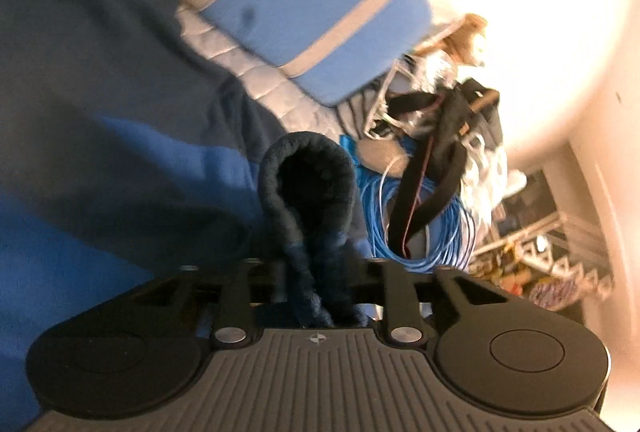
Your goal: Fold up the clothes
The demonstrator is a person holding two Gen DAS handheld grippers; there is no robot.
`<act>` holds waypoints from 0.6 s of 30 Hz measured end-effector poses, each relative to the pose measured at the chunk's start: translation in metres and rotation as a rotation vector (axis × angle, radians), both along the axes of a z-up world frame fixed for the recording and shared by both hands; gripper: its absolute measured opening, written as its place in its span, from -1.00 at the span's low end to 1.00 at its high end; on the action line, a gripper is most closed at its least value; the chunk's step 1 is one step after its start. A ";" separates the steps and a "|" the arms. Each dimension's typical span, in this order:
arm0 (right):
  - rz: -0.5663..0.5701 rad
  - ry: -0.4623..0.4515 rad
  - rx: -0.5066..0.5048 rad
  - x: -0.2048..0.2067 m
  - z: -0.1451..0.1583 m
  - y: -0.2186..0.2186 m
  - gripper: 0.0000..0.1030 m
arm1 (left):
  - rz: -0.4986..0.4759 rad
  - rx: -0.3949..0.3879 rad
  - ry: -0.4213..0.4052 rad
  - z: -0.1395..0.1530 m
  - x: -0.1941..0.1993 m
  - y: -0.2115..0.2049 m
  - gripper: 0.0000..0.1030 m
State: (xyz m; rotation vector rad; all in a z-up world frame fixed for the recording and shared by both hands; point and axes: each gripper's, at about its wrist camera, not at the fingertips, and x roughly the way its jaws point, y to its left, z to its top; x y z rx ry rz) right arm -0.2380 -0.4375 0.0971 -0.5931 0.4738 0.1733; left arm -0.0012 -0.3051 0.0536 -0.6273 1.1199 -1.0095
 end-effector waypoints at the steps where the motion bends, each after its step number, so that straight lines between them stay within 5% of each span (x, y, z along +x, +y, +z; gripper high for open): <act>1: -0.003 -0.014 -0.040 0.003 -0.001 0.004 -0.77 | 0.012 -0.010 0.040 -0.002 0.002 0.001 -0.16; 4: 0.008 -0.059 -0.183 0.001 -0.009 0.020 -0.78 | 0.056 -0.033 0.164 -0.007 0.005 0.004 0.39; 5: 0.017 -0.072 -0.237 -0.001 -0.013 0.025 -0.78 | 0.072 -0.034 0.197 -0.009 0.006 0.005 0.42; 12: 0.096 -0.133 -0.581 -0.013 -0.047 0.047 -0.79 | 0.151 -0.009 0.424 -0.019 0.012 0.010 0.42; 18: 0.153 -0.161 -0.754 -0.021 -0.066 0.056 -0.79 | 0.189 0.034 0.465 -0.017 0.016 0.011 0.24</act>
